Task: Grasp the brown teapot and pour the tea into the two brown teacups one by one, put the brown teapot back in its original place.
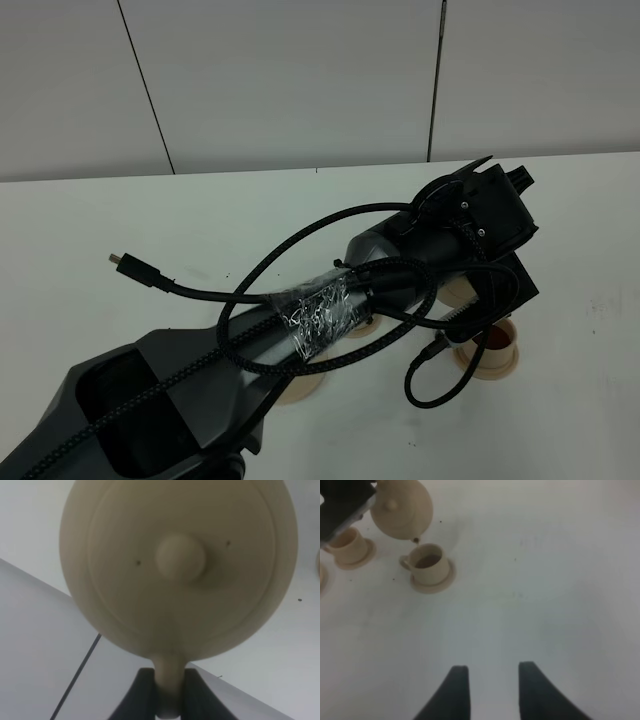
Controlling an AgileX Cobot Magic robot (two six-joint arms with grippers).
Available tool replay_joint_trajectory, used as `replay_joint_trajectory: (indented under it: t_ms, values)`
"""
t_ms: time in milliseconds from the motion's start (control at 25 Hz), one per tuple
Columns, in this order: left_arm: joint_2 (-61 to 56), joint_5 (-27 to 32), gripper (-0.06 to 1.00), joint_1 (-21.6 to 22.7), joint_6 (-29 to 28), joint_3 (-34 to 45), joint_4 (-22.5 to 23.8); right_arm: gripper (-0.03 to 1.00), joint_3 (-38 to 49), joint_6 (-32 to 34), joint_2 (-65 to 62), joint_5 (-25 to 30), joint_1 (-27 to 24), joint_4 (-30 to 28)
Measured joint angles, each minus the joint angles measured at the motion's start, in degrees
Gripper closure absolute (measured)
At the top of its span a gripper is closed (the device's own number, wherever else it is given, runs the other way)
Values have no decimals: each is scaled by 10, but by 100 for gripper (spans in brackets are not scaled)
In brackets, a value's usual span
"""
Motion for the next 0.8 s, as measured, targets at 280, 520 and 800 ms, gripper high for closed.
replay_joint_trajectory:
  t_ms: [280, 520, 800]
  values:
    - [0, 0, 78, 0, 0, 0, 0, 73, 0, 0, 0, 0, 0, 0]
    - [0, 1, 78, 0, 0, 0, 0, 73, 0, 0, 0, 0, 0, 0]
    - [0, 2, 78, -1, 0, 0, 0, 73, 0, 0, 0, 0, 0, 0]
